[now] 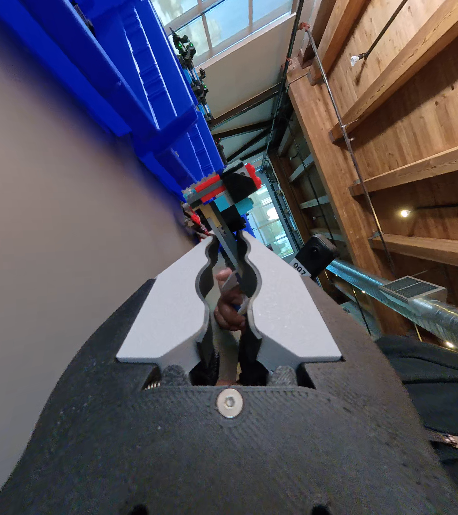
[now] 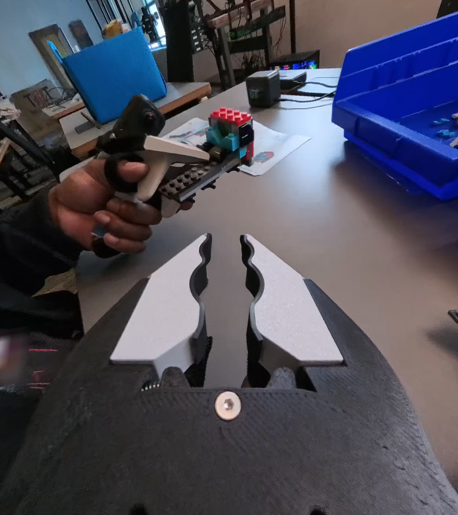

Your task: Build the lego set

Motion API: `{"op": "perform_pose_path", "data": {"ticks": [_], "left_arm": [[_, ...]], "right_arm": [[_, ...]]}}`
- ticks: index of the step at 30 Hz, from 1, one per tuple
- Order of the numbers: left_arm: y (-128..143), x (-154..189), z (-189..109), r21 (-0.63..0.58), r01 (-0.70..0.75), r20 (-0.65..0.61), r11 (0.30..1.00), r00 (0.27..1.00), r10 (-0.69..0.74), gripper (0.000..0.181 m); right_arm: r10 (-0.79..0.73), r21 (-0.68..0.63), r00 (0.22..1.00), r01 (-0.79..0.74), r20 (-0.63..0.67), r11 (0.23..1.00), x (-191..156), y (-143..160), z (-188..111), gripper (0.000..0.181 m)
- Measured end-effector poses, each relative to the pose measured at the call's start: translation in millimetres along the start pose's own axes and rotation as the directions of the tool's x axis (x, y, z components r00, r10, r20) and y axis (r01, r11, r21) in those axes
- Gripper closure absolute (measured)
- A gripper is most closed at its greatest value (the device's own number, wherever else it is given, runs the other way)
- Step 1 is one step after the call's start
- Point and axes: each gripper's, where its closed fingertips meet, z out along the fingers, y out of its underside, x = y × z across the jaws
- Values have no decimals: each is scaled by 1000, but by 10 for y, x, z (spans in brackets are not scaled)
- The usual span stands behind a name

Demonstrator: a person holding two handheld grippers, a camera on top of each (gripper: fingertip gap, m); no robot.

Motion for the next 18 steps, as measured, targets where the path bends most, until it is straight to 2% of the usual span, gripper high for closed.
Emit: {"op": "perform_pose_path", "data": {"ticks": [4, 10, 18], "left_arm": [[76, -20, -130, 16, -31, 13, 999, 999, 31, 168], [94, 67, -277, 39, -97, 8, 995, 995, 97, 167], [160, 66, -261, 18, -129, 34, 992, 991, 128, 167]], "right_arm": [[-53, 24, 997, 54, -51, 998, -32, 3, -42, 160], [-98, 24, 994, 99, -43, 995, -152, 33, -71, 160], [-147, -32, 989, 146, -31, 989, -176, 85, 35, 160]]}}
